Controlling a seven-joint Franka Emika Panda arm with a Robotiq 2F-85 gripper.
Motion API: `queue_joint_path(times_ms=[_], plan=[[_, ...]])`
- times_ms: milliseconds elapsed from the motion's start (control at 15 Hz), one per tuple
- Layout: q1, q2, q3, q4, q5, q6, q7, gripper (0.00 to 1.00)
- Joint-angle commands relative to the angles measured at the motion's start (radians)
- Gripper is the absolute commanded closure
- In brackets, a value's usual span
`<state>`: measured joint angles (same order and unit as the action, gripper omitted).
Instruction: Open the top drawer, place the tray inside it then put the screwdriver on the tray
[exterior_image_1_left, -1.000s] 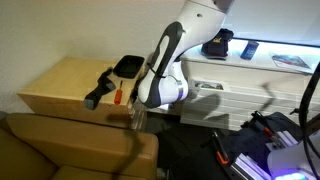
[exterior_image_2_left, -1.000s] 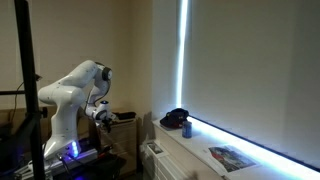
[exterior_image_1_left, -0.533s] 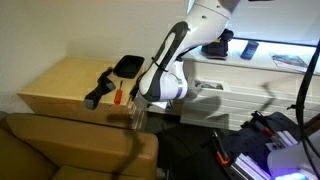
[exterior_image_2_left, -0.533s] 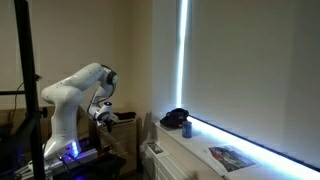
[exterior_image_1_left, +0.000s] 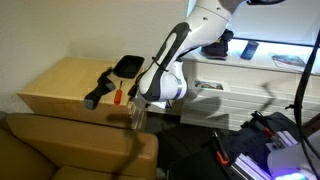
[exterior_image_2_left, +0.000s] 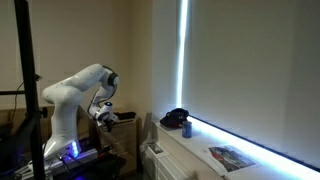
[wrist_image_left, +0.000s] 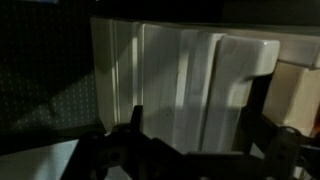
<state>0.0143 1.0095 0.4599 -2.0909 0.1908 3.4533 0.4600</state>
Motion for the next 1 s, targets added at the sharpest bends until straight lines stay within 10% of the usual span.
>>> queue_joint_path(times_ms=[0,333,933], plan=[[0.079,0.003,-0.03,0.058,0.024,-0.002,-0.036,0.0],[0.072,-0.025,-0.062,0.003,0.041,-0.009,-0.039,0.0],[-0.229,-0.019,0.055,-0.08,0.036,-0.001,0.025,0.0]])
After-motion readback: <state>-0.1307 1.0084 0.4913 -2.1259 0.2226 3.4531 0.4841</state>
